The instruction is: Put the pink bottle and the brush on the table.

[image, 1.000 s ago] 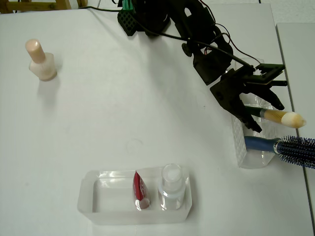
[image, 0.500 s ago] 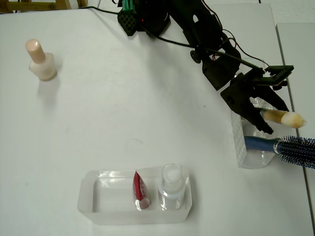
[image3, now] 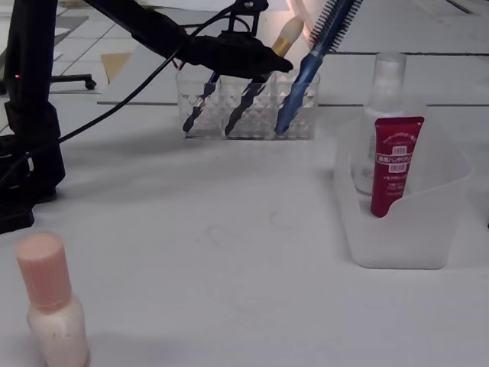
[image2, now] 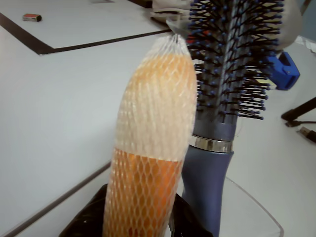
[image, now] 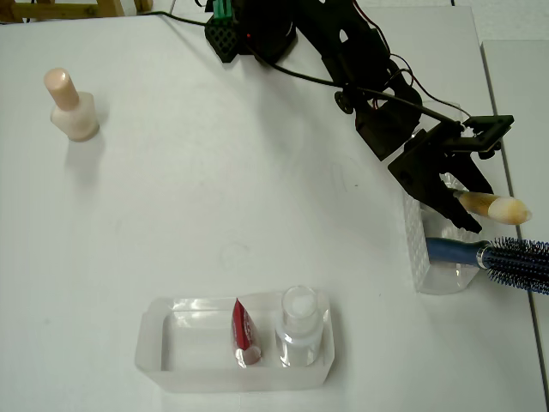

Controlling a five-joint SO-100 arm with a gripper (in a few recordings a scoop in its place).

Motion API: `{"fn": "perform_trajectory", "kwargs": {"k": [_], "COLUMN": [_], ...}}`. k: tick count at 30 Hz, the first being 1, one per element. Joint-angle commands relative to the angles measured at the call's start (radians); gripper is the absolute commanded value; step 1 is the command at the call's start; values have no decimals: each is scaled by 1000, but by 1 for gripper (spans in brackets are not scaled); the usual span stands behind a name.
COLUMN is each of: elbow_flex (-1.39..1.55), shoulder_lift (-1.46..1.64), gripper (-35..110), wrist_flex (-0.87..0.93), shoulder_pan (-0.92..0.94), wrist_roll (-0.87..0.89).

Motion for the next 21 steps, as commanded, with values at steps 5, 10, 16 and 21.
{"fn": "perform_trajectory", "kwargs": {"k": [5, 10, 16, 21], "elbow_flex": [-48, -48, -48, -44], "shoulder_lift": [6, 6, 9, 57], "gripper": [8, 2, 0, 0], "wrist_flex": [-35, -35, -58, -32], "shoulder_pan": [-8, -8, -8, -8], "wrist_roll": [-8, -9, -5, -2]}}
